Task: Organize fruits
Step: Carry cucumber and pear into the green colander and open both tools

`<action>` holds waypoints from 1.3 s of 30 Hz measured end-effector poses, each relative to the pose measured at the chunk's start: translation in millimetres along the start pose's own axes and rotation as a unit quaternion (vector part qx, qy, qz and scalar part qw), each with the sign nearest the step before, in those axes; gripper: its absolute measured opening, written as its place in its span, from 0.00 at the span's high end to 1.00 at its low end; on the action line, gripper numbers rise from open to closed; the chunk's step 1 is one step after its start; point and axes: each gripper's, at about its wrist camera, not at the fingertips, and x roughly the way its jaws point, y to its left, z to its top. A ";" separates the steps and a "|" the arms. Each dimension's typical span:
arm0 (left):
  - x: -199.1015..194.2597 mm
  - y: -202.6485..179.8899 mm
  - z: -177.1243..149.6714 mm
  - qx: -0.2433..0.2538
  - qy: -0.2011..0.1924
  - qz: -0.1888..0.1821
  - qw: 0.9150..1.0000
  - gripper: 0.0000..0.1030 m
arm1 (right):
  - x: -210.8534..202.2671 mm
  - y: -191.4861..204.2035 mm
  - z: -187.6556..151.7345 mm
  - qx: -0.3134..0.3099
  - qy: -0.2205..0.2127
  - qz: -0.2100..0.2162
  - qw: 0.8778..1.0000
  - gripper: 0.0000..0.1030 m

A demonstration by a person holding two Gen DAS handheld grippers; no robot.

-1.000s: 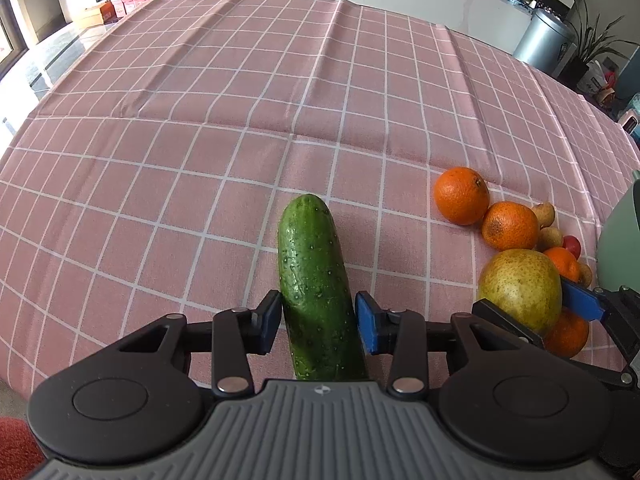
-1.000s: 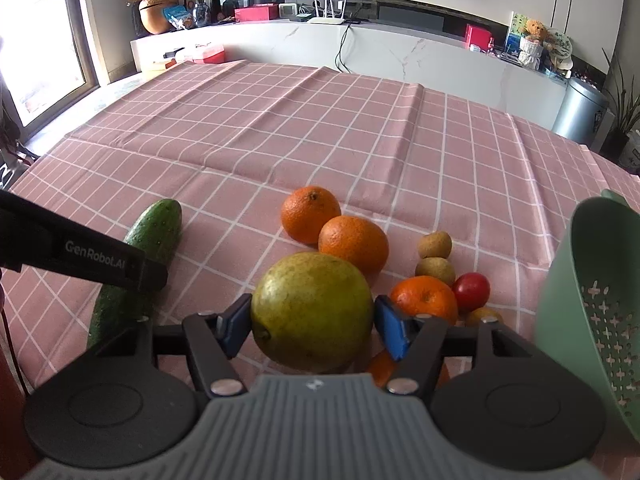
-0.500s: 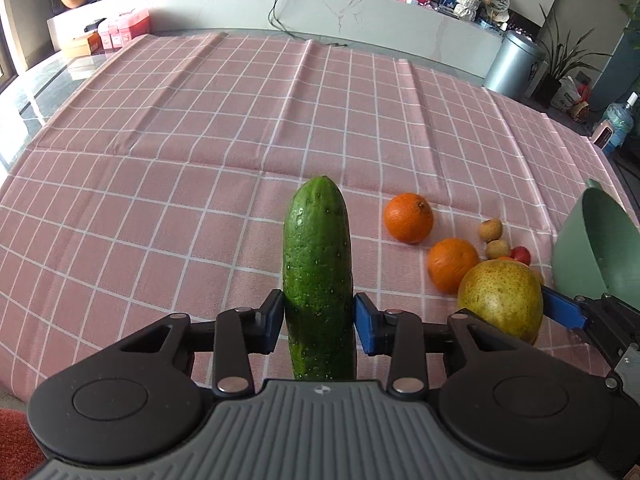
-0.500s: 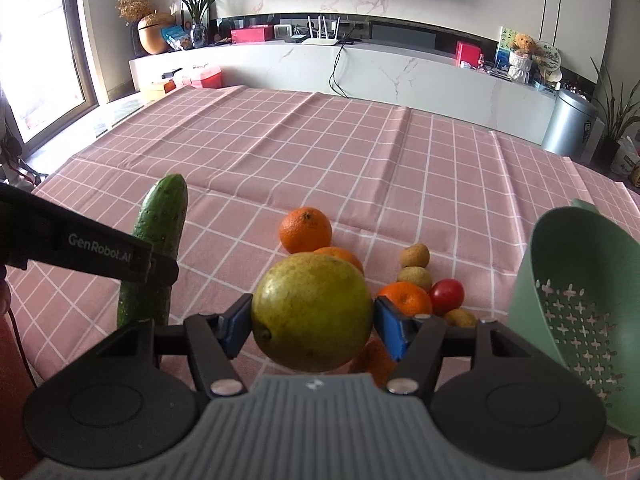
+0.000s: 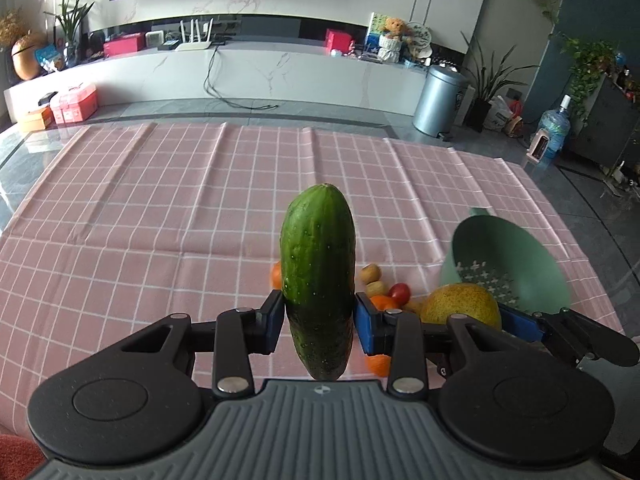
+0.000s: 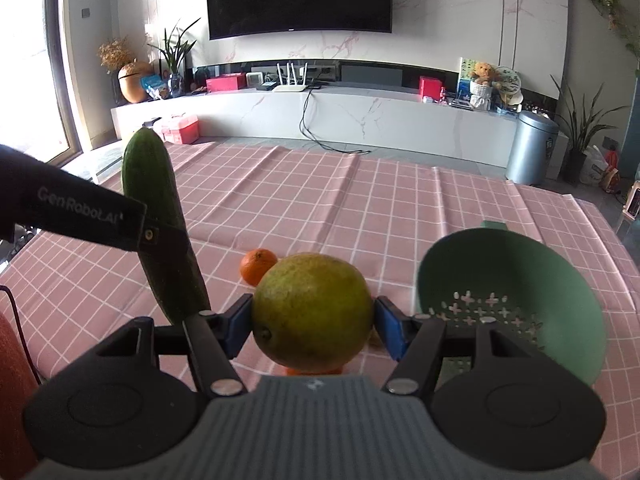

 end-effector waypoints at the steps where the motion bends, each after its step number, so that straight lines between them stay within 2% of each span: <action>1: -1.3 -7.1 3.7 0.007 -0.004 -0.006 1.000 0.60 | -4.8 -6.4 0.8 0.003 -0.004 -0.005 1.000 0.41; 6: 0.9 -47.4 22.1 0.040 -0.016 -0.047 0.998 0.60 | -22.3 -45.0 6.3 0.020 -0.013 -0.042 0.999 0.41; 16: 44.8 -116.7 47.8 0.085 -0.001 -0.102 0.991 0.60 | -18.2 -115.4 8.4 0.031 0.032 -0.076 0.996 0.40; 28: 111.5 -149.7 38.2 0.135 0.082 -0.083 0.984 0.60 | 32.2 -150.0 -2.1 -0.012 0.128 -0.037 0.991 0.41; 35: 142.6 -144.5 34.3 0.125 0.126 -0.075 0.981 0.60 | 58.3 -151.1 -6.8 -0.034 0.172 -0.014 0.984 0.41; 39: 150.3 -144.0 36.3 0.121 0.127 -0.079 0.981 0.60 | 65.7 -152.8 -6.8 -0.033 0.183 -0.008 0.983 0.40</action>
